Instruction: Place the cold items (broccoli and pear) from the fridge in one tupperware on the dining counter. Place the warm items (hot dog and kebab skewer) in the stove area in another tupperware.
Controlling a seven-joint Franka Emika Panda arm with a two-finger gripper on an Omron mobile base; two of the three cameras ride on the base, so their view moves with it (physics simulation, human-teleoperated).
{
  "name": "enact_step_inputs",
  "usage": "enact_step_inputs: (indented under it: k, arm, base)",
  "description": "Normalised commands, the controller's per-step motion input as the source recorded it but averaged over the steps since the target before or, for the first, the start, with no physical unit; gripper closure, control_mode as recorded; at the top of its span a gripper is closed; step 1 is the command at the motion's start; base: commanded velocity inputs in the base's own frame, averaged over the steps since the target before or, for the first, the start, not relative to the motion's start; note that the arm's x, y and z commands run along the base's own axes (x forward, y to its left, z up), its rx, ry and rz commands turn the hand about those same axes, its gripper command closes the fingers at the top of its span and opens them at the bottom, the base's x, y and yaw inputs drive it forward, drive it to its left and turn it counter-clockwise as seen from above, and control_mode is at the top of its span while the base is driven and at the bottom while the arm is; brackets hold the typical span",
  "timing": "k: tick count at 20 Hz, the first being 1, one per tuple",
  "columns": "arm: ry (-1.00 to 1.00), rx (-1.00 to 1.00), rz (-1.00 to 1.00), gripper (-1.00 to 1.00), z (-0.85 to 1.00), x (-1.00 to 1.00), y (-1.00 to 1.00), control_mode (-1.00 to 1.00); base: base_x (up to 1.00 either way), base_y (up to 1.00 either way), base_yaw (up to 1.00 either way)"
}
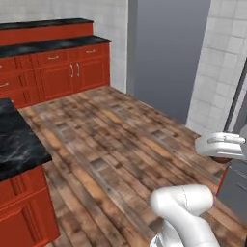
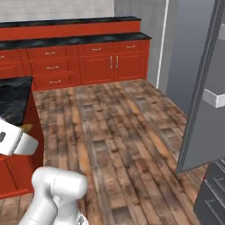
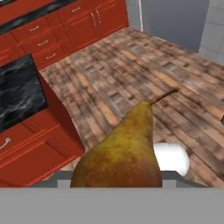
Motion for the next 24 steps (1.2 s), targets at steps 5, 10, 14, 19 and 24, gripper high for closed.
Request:
enact_step_inputs:
  k: [5,10,14,19,24]
  arm:
    - [0.00,0.00,0.00,1.00,0.00,0.00,0.00,1.00]
    - [0.00,0.00,0.00,1.00,0.00,0.00,0.00,1.00]
    - [0.00,0.00,0.00,1.00,0.00,0.00,0.00,1.00]
    - [0.00,0.00,0.00,1.00,0.00,0.00,0.00,1.00]
    - [0.00,0.00,0.00,1.00,0.00,0.00,0.00,1.00]
  base:
    - [0.50,0.22,0.50]
    - [0.97,-0.27,0.01]
    - [0.88,-0.04,0.24]
    - [0.65,-0.41,0.74]
    - [0.80,-0.70,0.40]
